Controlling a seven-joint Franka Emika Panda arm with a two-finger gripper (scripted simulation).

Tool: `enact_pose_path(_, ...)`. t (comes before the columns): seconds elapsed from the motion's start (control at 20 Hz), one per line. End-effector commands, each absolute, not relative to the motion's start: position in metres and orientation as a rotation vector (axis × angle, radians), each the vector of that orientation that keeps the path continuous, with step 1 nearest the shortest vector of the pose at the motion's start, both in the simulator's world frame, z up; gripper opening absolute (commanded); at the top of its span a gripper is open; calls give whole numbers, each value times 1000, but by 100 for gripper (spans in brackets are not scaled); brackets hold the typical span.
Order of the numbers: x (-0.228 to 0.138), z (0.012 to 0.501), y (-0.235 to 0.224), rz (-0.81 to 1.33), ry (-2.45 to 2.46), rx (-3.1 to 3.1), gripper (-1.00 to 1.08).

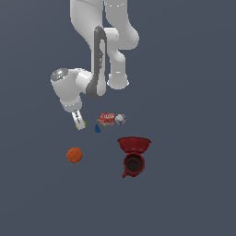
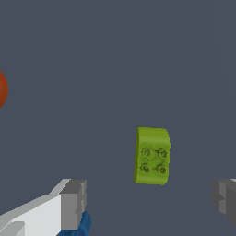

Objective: Pick up a designated object from a clutter of objects.

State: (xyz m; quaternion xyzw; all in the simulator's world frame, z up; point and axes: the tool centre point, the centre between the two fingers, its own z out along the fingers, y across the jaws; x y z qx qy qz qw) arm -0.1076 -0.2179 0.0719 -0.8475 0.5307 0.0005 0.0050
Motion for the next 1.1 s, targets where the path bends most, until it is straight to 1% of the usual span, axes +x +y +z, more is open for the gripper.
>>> enact_pose_path(0.0,-116,66,-224,0,1715,-2628,100)
enact_pose_path(0.5,-119,57,-227,2,1736,-2617,100)
enact_pose_path(1.05,-121,16,-227,1,1744,-2612,100)
